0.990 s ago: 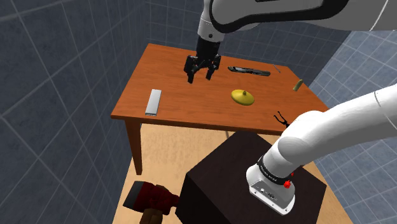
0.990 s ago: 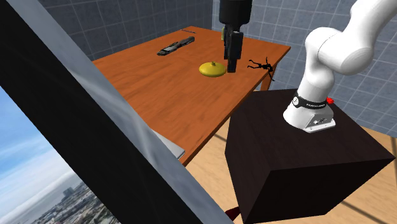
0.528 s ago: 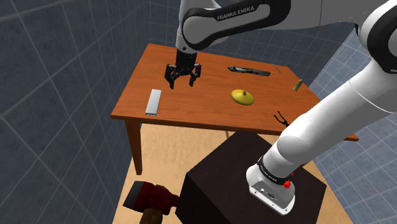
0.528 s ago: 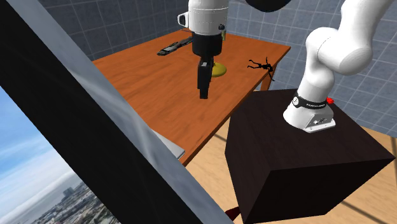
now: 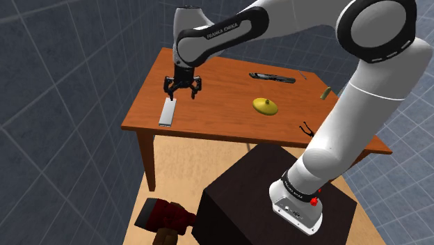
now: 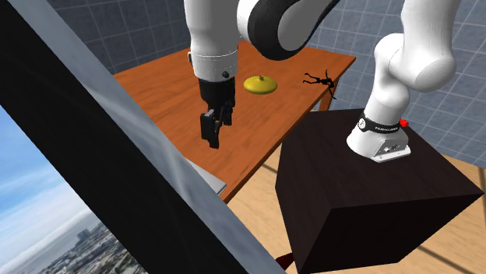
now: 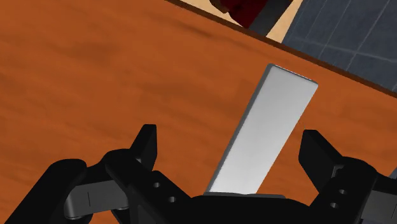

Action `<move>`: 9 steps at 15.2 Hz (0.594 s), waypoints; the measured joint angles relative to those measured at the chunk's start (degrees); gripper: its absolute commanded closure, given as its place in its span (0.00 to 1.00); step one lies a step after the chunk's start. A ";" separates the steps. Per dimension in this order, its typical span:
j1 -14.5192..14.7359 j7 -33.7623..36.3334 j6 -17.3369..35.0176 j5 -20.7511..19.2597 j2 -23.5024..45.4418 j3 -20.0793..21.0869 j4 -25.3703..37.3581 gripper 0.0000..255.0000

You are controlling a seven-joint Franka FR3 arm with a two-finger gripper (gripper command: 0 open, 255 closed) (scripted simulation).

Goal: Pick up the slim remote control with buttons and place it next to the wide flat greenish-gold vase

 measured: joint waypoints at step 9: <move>4.28 12.47 1.82 -7.77 20.46 -3.66 17.12 0.00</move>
